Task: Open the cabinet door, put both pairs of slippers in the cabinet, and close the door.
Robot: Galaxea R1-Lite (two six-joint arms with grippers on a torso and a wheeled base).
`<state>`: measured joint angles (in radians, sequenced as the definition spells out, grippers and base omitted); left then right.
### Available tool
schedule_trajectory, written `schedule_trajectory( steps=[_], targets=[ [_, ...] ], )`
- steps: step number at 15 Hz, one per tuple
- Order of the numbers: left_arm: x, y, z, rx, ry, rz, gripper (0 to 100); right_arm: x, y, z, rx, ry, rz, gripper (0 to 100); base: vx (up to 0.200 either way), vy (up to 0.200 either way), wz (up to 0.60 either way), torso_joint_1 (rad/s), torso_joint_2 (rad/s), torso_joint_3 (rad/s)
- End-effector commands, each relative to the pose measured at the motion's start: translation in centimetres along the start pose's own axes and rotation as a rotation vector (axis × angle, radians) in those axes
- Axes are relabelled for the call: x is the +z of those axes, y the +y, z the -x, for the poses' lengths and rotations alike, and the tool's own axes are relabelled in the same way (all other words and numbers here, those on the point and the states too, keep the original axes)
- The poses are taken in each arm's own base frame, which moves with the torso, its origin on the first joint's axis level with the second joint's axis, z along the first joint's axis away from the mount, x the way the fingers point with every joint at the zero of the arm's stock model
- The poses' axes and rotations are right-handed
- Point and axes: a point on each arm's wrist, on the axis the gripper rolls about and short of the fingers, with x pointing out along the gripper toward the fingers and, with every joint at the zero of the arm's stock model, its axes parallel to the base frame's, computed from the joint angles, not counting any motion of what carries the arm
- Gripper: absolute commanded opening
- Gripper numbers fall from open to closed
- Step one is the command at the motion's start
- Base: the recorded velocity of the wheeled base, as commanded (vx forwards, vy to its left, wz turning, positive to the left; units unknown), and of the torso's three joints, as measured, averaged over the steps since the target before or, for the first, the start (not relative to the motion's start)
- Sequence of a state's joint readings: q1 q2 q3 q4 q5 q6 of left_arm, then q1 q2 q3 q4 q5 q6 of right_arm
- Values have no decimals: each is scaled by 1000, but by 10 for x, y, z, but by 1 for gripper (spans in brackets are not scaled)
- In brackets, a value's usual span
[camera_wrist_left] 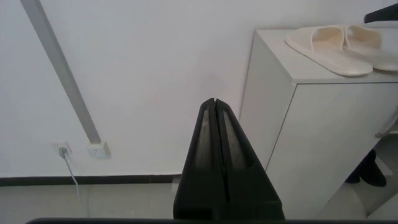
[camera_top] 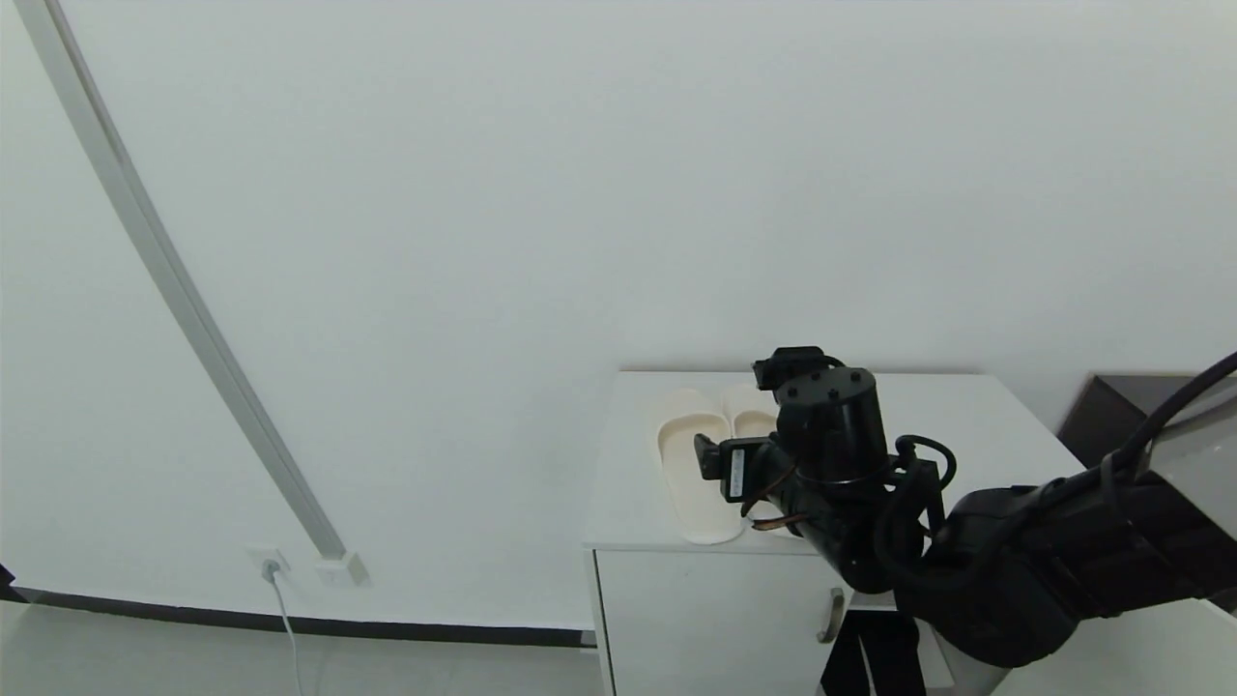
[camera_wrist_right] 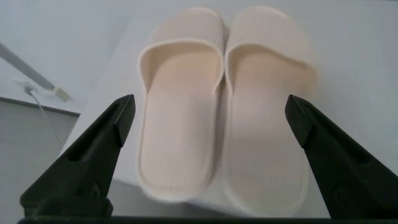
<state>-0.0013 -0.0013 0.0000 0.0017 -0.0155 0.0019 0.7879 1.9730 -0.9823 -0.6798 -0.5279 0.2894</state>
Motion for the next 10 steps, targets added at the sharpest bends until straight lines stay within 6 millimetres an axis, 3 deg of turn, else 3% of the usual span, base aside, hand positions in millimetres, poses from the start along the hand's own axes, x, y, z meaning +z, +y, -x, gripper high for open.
schedule_trajectory(
  steps=[1,10],
  targets=[
    [0,0,0,0,1,0,0,-22,0,-10,-8,34,23,100,0,0,0,0,0,0],
    [0,0,0,0,1,-1,0,-44,3,-62,-44,14,8,100,0,0,0,0,0,0]
  ],
)
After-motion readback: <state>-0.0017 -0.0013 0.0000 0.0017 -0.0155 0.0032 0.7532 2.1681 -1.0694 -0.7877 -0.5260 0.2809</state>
